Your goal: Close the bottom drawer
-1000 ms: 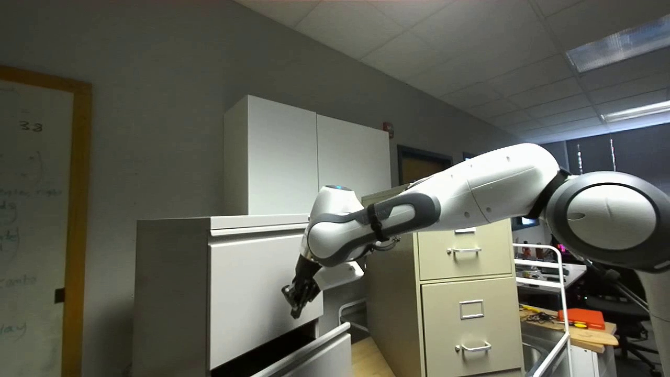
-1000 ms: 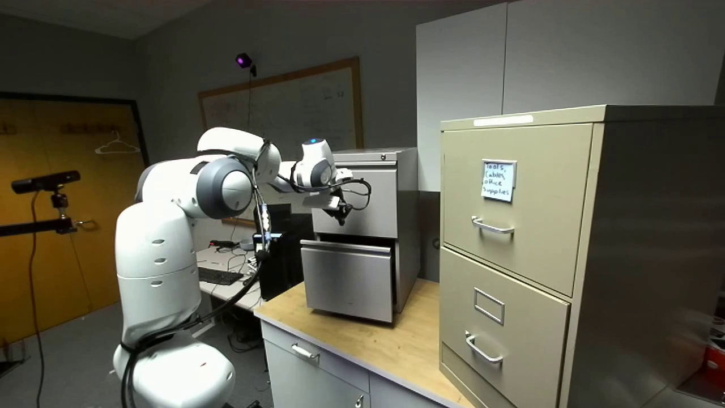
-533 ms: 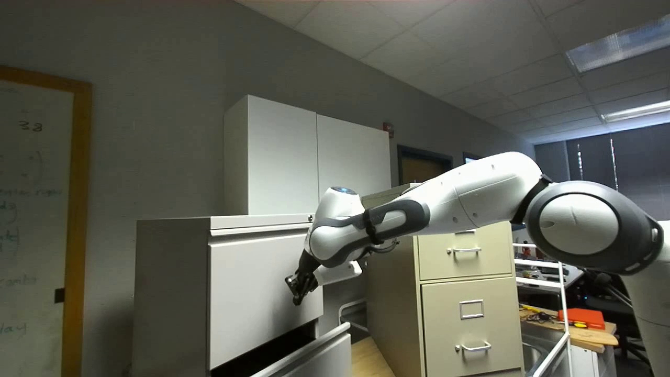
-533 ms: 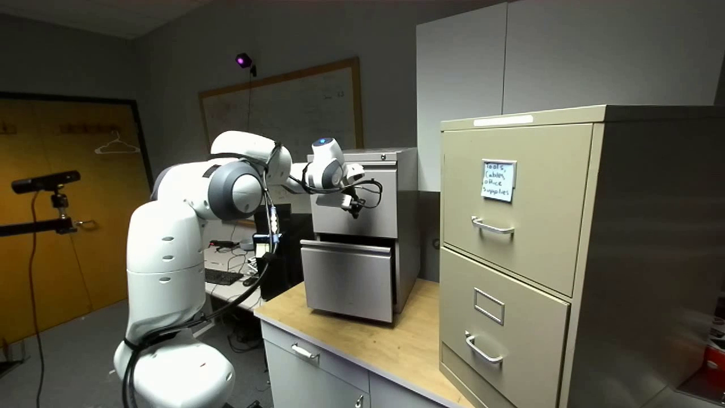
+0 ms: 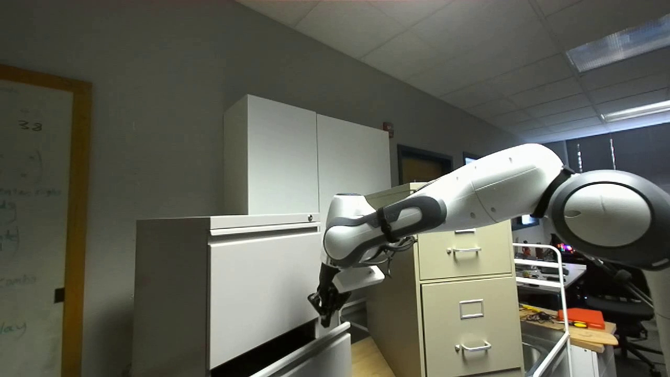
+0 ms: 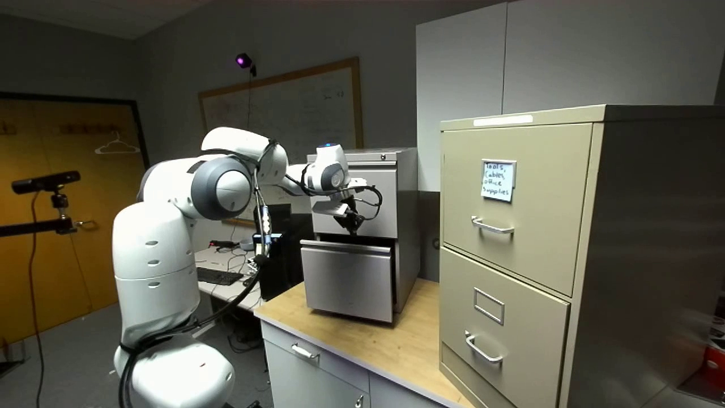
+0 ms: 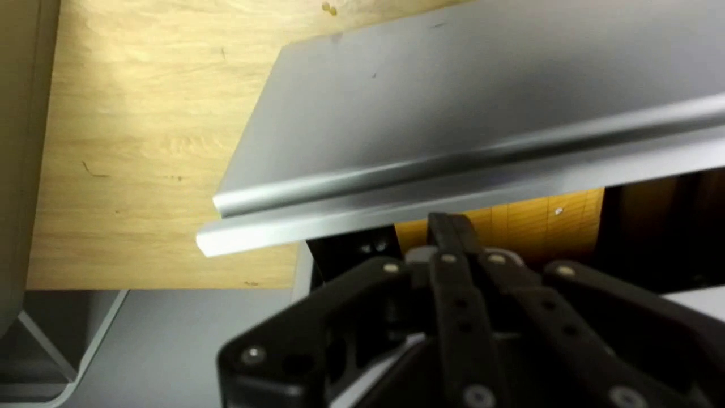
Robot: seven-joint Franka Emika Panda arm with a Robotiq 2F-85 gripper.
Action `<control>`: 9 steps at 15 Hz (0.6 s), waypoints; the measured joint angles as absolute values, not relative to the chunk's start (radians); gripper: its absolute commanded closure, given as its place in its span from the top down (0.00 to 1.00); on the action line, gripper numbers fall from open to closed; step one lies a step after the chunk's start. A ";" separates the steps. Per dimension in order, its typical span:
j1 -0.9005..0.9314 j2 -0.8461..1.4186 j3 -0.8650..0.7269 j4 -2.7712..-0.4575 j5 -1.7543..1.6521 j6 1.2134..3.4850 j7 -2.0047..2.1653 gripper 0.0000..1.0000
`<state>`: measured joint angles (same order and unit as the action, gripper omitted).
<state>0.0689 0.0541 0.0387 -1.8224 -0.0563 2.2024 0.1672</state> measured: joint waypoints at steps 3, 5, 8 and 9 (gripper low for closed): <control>0.066 -0.012 0.038 -1.911 -0.056 2.173 0.188 0.00; 0.055 -0.032 0.037 -1.969 -0.056 2.198 0.197 0.00; 0.038 -0.027 0.033 -2.052 -0.031 2.344 0.197 0.00; 0.034 -0.019 0.032 -2.073 -0.014 2.400 0.197 0.00</control>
